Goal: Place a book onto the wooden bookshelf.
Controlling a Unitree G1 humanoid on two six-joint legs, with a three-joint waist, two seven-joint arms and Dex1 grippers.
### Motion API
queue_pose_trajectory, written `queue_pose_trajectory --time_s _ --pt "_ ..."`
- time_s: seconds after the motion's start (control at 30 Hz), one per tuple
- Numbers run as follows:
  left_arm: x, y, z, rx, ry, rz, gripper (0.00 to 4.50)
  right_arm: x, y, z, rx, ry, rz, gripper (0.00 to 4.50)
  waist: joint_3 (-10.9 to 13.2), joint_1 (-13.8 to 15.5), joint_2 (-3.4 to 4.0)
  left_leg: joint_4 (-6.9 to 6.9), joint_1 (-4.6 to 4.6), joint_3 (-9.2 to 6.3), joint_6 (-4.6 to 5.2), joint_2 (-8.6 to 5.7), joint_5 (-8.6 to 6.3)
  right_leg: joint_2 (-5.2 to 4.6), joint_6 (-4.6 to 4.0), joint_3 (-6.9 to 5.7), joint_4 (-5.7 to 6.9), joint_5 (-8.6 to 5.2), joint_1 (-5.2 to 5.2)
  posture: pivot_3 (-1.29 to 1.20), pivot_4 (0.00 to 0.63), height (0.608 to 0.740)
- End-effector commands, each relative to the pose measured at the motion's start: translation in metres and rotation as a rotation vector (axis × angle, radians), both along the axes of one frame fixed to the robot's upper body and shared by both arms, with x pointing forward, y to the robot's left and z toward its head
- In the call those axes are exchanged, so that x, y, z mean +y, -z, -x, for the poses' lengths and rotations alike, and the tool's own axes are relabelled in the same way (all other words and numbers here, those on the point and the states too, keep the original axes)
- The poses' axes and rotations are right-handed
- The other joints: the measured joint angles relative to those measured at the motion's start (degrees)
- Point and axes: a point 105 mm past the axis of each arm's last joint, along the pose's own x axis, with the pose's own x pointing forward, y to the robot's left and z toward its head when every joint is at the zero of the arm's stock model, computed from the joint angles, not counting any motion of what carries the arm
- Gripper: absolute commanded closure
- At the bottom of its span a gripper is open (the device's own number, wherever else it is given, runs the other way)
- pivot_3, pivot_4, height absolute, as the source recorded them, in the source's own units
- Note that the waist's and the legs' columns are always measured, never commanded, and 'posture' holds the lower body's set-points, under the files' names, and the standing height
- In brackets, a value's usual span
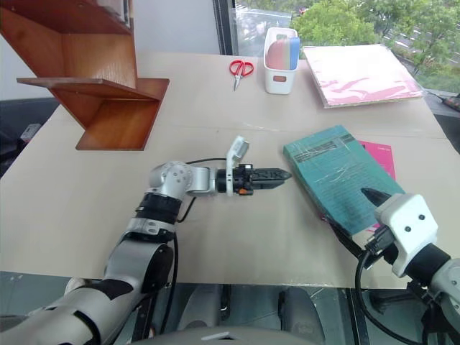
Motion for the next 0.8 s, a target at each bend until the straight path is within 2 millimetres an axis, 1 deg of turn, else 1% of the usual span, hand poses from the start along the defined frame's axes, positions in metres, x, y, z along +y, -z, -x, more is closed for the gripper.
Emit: queue_pose_trajectory --time_s 0.03,0.2,0.3,0.43,0.57,0.77,0.8 --pt "-0.016 0.002 -0.006 0.061 -0.029 -0.039 0.00 0.000 -0.014 0.002 -0.098 0.030 0.036 0.05 0.0 0.0 -0.01 0.00 0.00 -0.01 0.00 0.00 0.00 0.00 0.00 -0.01 0.00 0.00 0.00 0.00 0.150 0.740" --pt "-0.035 0.012 -0.007 0.126 -0.046 -0.077 0.00 -0.002 -0.014 0.006 -0.120 0.063 0.040 0.05 0.0 0.0 -0.02 0.01 -0.01 -0.01 0.00 -0.02 0.00 -0.01 0.00 -0.01 -0.03 0.00 0.01 0.00 0.150 0.740" --pt "-0.044 0.012 -0.006 0.130 -0.050 -0.073 0.00 -0.003 -0.015 0.007 -0.128 0.076 0.047 0.05 0.0 0.0 -0.03 0.00 -0.03 -0.03 -0.01 -0.02 -0.01 -0.02 -0.01 -0.03 -0.05 0.00 0.01 0.00 0.150 0.740" --pt "-0.063 0.017 -0.008 0.113 -0.086 -0.068 0.00 -0.003 -0.016 0.008 -0.138 0.089 0.049 0.05 0.0 0.2 -0.02 0.01 -0.06 -0.07 0.00 -0.06 -0.01 -0.04 -0.01 -0.06 -0.08 0.00 0.02 0.00 0.150 0.740" --pt "-0.079 0.015 -0.006 0.112 -0.096 -0.037 0.00 -0.003 -0.013 0.011 -0.117 0.100 0.039 0.05 0.0 0.1 -0.01 0.03 -0.13 -0.14 0.00 -0.08 -0.01 -0.04 -0.01 -0.11 -0.16 0.00 0.04 0.00 0.150 0.740" --pt "-0.092 0.014 -0.002 0.110 -0.090 -0.020 0.00 -0.005 -0.007 0.013 -0.097 0.133 0.027 0.05 0.0 0.1 -0.02 0.09 -0.13 -0.22 0.00 -0.08 -0.01 -0.04 -0.01 -0.16 -0.16 0.00 0.04 0.00 0.150 0.740" --pt "-0.094 0.014 -0.001 0.128 -0.092 -0.015 0.26 -0.005 -0.006 0.013 -0.097 0.135 0.027 0.02 0.0 0.1 -0.02 0.10 -0.13 -0.24 0.00 -0.08 -0.01 -0.04 -0.01 -0.17 -0.16 0.00 0.04 0.00 0.150 0.740"
